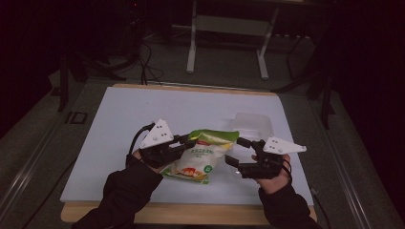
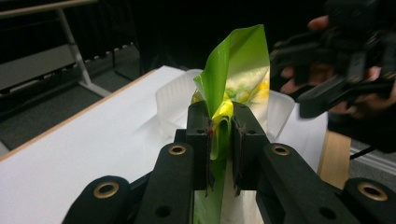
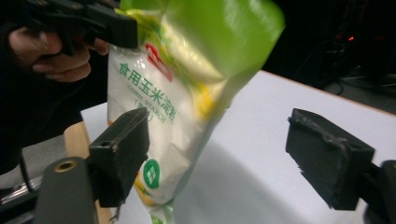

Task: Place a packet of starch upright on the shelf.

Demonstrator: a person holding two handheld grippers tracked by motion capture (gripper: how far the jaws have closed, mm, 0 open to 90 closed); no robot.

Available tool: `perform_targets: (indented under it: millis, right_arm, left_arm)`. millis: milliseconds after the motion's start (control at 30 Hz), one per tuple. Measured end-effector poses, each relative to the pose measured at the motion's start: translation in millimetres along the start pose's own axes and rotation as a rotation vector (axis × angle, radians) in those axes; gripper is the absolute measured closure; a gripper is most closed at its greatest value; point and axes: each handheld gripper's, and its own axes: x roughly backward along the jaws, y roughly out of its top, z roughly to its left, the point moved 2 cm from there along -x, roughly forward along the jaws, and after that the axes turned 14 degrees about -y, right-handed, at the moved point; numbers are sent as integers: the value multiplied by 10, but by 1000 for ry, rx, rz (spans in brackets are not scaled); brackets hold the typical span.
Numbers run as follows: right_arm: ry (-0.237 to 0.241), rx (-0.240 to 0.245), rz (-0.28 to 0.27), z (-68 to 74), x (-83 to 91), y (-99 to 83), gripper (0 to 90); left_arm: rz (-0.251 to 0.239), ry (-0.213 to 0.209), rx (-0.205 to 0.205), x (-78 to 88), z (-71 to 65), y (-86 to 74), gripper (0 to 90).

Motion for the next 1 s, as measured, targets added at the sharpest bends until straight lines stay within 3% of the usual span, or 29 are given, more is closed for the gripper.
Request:
perform_targets:
  millis: [100,267,367,500,600,700,833,1000]
  right_arm:
    - [26,-3,11,30,-64,28,248]
    - [55,19,25,82,-94,84,381]
    - [60,31,53,84,-92,111,542]
    - [127,-20,66,35,-104,139,730]
    - [142,-6,80,12,-112,152,820]
    - [147,14,103,-3,-103,175,852]
    - [171,3,134,-30,-85,202,858]
    - [161,11,126,-45,-33,266,860]
  left_arm:
    - [-24,-5,-3,-25,-18,53,806]
    - [-61,-6,-24,-55,-69,127,807]
    - [-72,-20,-20,-66,-81,147,806]
    - [-58,-30,-20,-111,-96,156,806]
    - [-55,-32,-9,-138,-78,141,805]
    - [-58,-45,8,-153,-50,123,804]
    - [-54,-62,-1,-158,-40,123,801]
    - [-80,-104,37,-133,-3,141,762]
